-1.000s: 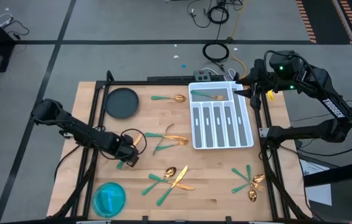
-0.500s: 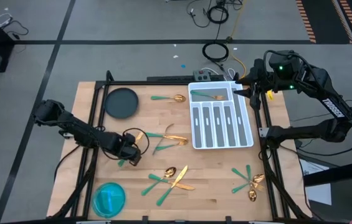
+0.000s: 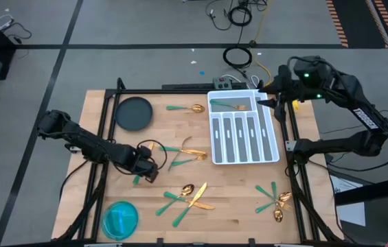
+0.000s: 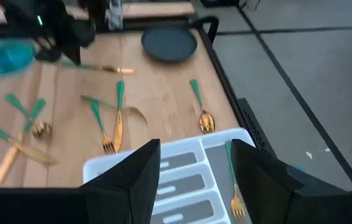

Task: Sort silverware
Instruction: Put the green knife into the silverware tray

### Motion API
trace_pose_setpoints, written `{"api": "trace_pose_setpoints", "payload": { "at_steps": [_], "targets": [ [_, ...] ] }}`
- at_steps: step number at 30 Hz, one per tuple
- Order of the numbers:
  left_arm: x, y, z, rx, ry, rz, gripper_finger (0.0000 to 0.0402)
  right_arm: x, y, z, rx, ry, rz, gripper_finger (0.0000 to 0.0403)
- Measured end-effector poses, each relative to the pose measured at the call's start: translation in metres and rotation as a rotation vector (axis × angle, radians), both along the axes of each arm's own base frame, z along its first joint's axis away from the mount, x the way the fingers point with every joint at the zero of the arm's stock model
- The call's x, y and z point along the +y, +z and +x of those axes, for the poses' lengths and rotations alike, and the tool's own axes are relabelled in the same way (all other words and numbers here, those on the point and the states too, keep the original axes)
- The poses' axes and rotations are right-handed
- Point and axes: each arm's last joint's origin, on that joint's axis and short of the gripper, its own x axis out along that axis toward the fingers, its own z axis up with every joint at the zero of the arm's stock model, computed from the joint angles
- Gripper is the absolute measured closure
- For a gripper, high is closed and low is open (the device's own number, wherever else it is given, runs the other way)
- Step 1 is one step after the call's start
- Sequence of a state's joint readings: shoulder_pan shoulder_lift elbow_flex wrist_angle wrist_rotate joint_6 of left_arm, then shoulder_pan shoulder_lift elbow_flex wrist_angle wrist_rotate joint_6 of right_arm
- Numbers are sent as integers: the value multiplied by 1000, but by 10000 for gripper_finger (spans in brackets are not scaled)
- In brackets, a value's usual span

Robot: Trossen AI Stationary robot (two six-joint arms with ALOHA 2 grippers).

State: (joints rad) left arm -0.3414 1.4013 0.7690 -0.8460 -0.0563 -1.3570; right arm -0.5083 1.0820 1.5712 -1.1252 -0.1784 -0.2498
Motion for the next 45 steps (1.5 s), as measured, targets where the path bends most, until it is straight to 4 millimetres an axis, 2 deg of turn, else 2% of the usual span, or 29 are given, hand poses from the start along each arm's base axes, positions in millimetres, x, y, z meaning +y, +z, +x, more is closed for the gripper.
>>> {"api": "trace_pose_setpoints", "payload": {
  "at_steps": [7,13,19,28,40,45],
  "targets": [
    [14,5,5,31,-17,-16,311,-15,-26,34,134,57,41,179],
    [36,7,5,65,104,49,273,-18,-34,48,183,112,19,165],
    [49,5,11,18,166,102,261,-18,-34,48,193,146,-17,165],
    [42,-11,16,80,189,102,260,-18,-34,48,192,146,-17,165],
    [15,-14,5,144,194,91,259,-18,-34,48,186,133,-4,165],
    [8,-23,12,119,173,84,259,-18,-34,48,186,132,-3,165]
  ]
}}
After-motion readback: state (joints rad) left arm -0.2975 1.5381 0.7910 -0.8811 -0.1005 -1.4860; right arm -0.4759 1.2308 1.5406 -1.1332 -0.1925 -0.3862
